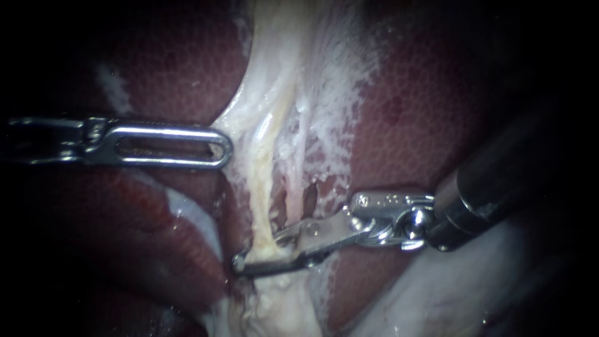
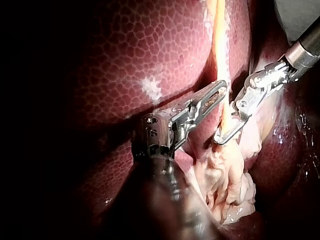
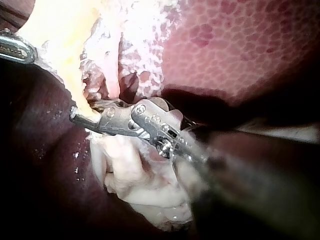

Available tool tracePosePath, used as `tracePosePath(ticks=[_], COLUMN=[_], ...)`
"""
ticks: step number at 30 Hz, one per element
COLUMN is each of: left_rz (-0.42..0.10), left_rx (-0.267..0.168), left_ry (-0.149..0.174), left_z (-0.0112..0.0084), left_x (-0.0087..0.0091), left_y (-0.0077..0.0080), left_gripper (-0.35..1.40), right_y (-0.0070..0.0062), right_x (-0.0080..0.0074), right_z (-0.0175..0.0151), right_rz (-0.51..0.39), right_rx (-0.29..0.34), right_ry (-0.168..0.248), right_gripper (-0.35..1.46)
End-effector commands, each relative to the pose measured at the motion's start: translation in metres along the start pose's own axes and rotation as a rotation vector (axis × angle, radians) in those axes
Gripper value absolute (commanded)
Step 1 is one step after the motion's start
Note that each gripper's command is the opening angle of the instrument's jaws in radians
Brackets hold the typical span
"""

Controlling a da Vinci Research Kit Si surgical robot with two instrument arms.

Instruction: Going back first clip left tube

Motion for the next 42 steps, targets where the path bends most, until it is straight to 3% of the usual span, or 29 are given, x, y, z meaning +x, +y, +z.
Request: tracePosePath(ticks=[1,11,13,18,22,34,42], left_rz=[0.0,0.0,0.0,0.0,0.0,0.001,0.001], left_rx=[0.0,0.0,0.0,0.0,0.0,0.0,0.0], left_ry=[0.0,0.0,0.0,0.0,0.0,0.0,0.0], left_z=[0.0,0.0,0.0,0.0,0.0,0.0,0.0], left_x=[0.0,0.0,0.0,0.0,0.0,0.0001,0.0001], left_y=[0.0,-0.0001,-0.0001,-0.0001,-0.0001,-0.0001,-0.0001], left_gripper=[-0.35,-0.35,-0.35,-0.35,-0.35,-0.35,-0.35], right_y=[0.0,0.0,0.0,-0.0002,-0.0003,-0.0002,-0.0002], right_x=[0.0,-0.0001,-0.0001,0.0,0.0003,0.0011,0.001], right_z=[-0.0001,-0.0001,-0.0001,-0.0001,-0.0002,-0.0007,-0.0017], right_rz=[0.0,-0.001,-0.002,-0.02,-0.049,-0.156,-0.179], right_rx=[0.0,-0.008,-0.026,-0.032,-0.061,-0.099,-0.123], right_ry=[0.0,0.002,0.007,0.025,0.033,0.042,0.046], right_gripper=[-0.35,-0.35,-0.12,0.25,0.42,0.53,0.55])
